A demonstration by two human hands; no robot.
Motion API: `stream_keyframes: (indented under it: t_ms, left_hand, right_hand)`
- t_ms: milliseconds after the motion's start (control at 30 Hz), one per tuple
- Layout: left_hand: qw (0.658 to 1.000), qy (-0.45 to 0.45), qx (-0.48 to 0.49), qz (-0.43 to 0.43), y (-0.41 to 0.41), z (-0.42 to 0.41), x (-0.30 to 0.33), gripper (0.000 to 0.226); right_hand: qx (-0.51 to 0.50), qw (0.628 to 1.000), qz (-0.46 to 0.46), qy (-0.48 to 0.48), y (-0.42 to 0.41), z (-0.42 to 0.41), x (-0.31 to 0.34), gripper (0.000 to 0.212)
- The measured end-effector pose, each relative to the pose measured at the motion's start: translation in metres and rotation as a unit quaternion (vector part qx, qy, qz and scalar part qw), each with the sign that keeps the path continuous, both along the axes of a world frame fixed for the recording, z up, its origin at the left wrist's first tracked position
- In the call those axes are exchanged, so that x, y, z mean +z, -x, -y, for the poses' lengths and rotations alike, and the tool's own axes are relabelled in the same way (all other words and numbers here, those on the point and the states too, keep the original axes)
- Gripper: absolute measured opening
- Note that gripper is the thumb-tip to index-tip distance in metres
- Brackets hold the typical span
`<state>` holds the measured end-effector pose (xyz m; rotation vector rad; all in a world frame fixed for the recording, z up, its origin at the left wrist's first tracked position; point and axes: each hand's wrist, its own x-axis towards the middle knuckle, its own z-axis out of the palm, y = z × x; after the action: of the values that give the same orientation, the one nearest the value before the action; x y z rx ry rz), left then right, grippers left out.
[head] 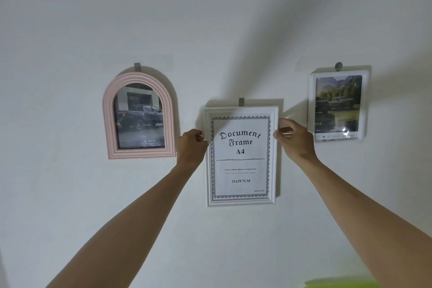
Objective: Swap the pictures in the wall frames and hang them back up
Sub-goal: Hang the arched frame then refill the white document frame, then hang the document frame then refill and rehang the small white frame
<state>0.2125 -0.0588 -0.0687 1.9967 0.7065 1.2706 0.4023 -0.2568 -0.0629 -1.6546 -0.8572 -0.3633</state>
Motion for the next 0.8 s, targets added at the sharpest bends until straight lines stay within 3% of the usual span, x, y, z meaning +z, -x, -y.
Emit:
stream_keyframes:
  t_ms: [167, 300, 467, 600, 800]
  left_hand:
    - [0.998, -0.053, 0.04, 0.021, 0.0, 0.006, 0.003, 0.044]
    - [0.982, -0.147, 0.087, 0.078, -0.008, 0.025, 0.009, 0.045]
    - [0.962, -0.246, 0.067, 0.095, -0.044, 0.073, 0.03, 0.044]
    - [0.963, -0.25, 0.012, 0.103, -0.094, 0.114, 0.048, 0.044]
    - [0.975, -0.214, -0.049, 0.045, -0.167, 0.163, 0.059, 0.044]
  right_hand:
    - [0.011, 1.0, -0.01, -0.019, -0.012, 0.011, 0.006, 0.042]
    - [0.007, 0.999, -0.005, -0.049, -0.023, 0.031, 0.019, 0.037]
    - [-0.049, 0.992, 0.049, -0.101, -0.053, 0.067, 0.04, 0.034]
    - [-0.114, 0.983, 0.117, -0.084, -0.096, 0.103, 0.053, 0.042]
    - [-0.132, 0.988, 0.073, -0.019, -0.154, 0.147, 0.058, 0.059]
